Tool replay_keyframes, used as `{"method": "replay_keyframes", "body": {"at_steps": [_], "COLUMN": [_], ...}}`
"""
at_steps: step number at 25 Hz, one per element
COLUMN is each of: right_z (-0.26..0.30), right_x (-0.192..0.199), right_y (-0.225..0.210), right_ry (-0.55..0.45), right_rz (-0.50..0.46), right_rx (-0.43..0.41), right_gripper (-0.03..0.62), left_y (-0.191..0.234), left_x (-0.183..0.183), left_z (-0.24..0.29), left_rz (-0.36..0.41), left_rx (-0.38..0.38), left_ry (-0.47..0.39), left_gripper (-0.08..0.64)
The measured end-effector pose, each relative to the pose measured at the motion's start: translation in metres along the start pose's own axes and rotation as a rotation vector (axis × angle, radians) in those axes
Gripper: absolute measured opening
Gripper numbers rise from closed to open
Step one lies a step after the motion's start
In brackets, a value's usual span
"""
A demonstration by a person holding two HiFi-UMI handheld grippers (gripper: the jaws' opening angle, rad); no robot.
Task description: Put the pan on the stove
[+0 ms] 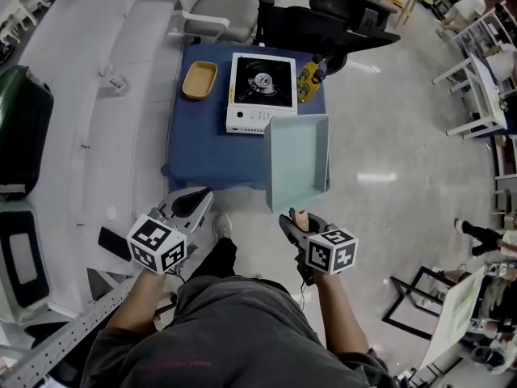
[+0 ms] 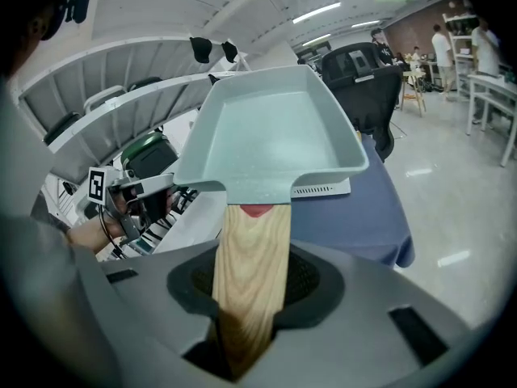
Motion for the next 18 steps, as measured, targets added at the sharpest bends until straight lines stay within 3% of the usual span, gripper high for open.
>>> {"method": "replay_keyframes", "body": {"at_steps": [9,18], "right_z": [0.059,0.093], "right_x": [-0.044,-0.076], "right_y": [-0.013,-0.03], "right_ry": [0.032,0.06], "right_rz": [0.01,0.01], "right_rx": [0.047,0.061], "right_gripper": [0.13,0.13], "left_y": [0.074,0.107], "left_x": [-0.021,-0.032], "left_z": [0.034,0.066], "left_rz": [-0.006,-0.015], "left_rx": [0.025,0.038], "left_ry": [0.017,0.035], "left_gripper": [0.002,0.002]}}
Point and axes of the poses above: the fingertips, and each gripper's own axes: z forward along the fingers, y to its left, x out of its underside, the point moved 7 cm from there along -z, backward along the fingers, and after that the axes turned 4 degrees about -y, right-handed, at the moved point
